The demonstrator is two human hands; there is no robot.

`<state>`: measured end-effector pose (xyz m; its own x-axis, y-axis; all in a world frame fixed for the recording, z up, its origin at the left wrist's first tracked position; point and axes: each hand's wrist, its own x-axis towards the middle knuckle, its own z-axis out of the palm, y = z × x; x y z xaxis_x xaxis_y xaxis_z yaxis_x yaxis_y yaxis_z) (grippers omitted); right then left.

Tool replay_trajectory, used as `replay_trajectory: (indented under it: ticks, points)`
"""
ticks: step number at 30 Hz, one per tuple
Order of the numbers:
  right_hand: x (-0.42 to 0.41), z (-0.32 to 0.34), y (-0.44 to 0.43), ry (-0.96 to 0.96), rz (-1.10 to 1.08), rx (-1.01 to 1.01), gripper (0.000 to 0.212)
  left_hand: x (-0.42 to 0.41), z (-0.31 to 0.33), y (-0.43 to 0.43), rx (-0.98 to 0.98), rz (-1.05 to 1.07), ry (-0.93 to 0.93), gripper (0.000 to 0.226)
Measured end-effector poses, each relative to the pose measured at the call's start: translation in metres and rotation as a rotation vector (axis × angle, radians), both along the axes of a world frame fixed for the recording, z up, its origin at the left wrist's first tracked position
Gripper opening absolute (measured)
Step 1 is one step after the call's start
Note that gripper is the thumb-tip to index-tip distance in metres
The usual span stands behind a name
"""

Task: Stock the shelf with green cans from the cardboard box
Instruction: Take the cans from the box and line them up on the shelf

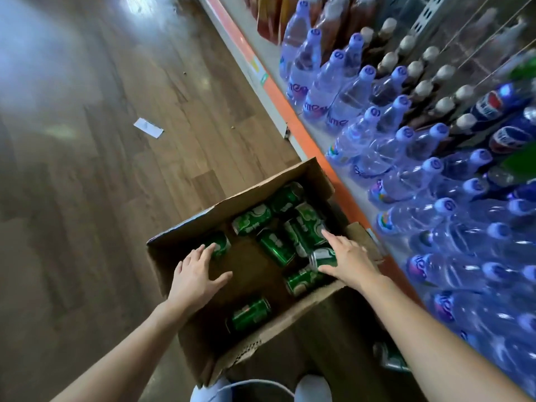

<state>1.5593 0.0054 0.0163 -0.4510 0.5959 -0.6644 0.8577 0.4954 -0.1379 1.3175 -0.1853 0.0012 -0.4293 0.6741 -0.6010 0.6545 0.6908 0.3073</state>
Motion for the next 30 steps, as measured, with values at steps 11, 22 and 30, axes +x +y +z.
replay_trajectory:
  ticks: [11,22,30]
  points:
    - [0.013,-0.086,0.036,-0.206,0.253,-0.028,0.079,-0.033,-0.111,0.018,-0.043,0.058,-0.099,0.090]
    - [0.020,-0.105,0.039,-0.127,0.364,-0.057,0.096,-0.049,-0.164,0.034,0.044,0.060,-0.129,0.100]
    - [0.021,-0.106,0.037,-0.051,0.322,-0.083,0.090,-0.049,-0.163,0.032,-0.026,0.027,-0.127,0.103]
